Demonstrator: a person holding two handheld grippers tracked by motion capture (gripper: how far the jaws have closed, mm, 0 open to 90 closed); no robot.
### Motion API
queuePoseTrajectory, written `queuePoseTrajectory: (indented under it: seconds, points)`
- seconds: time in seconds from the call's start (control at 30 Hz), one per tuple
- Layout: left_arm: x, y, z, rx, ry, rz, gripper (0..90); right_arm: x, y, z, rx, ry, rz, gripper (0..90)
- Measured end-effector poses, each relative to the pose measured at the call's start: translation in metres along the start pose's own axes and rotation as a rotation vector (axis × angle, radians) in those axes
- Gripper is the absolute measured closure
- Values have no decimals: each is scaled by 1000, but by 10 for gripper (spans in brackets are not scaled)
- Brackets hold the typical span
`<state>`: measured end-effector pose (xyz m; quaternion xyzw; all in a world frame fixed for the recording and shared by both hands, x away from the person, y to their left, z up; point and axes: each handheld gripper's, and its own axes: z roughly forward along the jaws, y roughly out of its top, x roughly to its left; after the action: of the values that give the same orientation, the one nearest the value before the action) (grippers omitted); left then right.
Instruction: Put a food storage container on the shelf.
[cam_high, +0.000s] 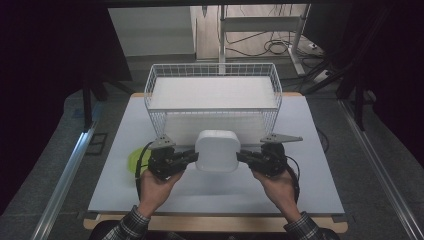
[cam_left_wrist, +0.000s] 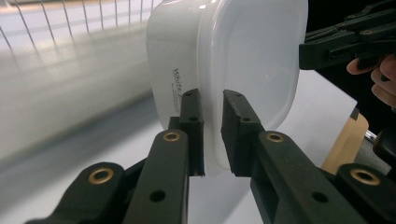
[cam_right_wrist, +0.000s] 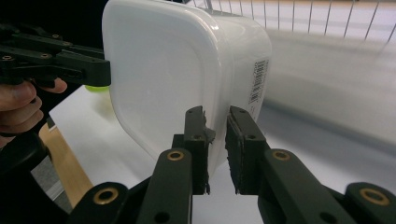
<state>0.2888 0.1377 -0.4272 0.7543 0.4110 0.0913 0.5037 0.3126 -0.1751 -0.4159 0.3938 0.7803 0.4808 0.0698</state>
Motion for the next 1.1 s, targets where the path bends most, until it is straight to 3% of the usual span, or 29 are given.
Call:
queuePoseTrajectory:
  seconds: [0.43,1.1]
  points:
    - [7,43,-17,-67,24,28,797,7,49,-8,-83,-8,-50,790]
    - [19,100,-33,-122,56,39,794,8,115,-12,-149,-6,-92,790]
